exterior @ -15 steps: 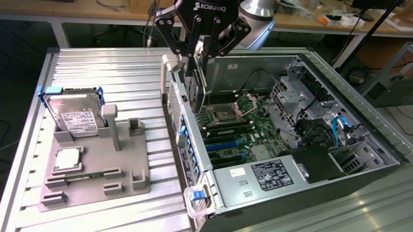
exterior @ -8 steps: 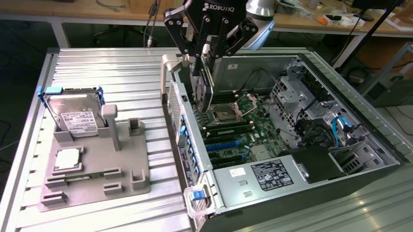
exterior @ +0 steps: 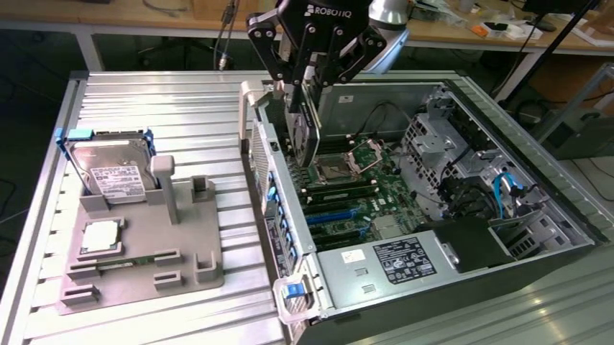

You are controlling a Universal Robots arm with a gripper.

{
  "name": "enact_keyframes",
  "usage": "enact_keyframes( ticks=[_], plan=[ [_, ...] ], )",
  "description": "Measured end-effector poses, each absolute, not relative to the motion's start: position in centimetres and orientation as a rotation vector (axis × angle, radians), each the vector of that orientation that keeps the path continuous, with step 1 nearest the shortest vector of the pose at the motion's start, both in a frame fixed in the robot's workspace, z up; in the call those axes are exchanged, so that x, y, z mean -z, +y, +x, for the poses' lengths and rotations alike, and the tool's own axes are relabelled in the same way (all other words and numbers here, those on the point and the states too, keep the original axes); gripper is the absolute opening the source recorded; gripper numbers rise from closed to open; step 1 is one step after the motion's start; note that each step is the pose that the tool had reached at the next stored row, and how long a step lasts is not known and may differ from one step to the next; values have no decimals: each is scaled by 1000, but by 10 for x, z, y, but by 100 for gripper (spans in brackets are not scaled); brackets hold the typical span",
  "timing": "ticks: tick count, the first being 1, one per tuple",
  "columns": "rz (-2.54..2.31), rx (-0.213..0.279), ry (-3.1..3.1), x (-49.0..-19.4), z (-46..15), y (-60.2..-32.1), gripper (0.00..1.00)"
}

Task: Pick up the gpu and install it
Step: 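Pick up the gpu and move the gpu toward the slot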

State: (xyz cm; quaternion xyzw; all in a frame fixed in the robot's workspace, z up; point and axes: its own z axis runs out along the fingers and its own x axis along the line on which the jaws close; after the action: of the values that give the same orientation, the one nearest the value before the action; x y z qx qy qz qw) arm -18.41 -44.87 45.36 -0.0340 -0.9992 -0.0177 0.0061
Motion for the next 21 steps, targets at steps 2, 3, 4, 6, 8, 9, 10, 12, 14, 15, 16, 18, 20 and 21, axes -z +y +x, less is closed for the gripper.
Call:
enact_keyframes(
  ticks=[2, 3, 4, 6, 8, 9, 10, 12, 14, 15, 16, 18, 20, 21],
  plan=[
    [-106, 55, -3127, -454, -184, -449, 27],
    [-106, 55, -3127, -454, -184, -449, 27],
    [-106, 55, -3127, -454, -184, -449, 27],
    [-106, 55, -3127, -454, -184, -449, 27],
    [-106, 55, -3127, -454, -184, -449, 27],
    [-106, 55, -3127, -454, -184, -449, 27],
    [-106, 55, -3127, -454, -183, -449, 27],
    [-106, 55, -3127, -454, -181, -449, 27],
    [-106, 55, -3127, -454, -178, -449, 27],
    [-105, 56, -3127, -454, -176, -449, 27],
    [-105, 56, -3127, -454, -174, -449, 27],
    [-104, 56, -3127, -454, -172, -449, 27],
    [-104, 56, -3127, -454, -172, -449, 27],
    [-104, 56, -3127, -454, -172, -449, 27]
  ],
)
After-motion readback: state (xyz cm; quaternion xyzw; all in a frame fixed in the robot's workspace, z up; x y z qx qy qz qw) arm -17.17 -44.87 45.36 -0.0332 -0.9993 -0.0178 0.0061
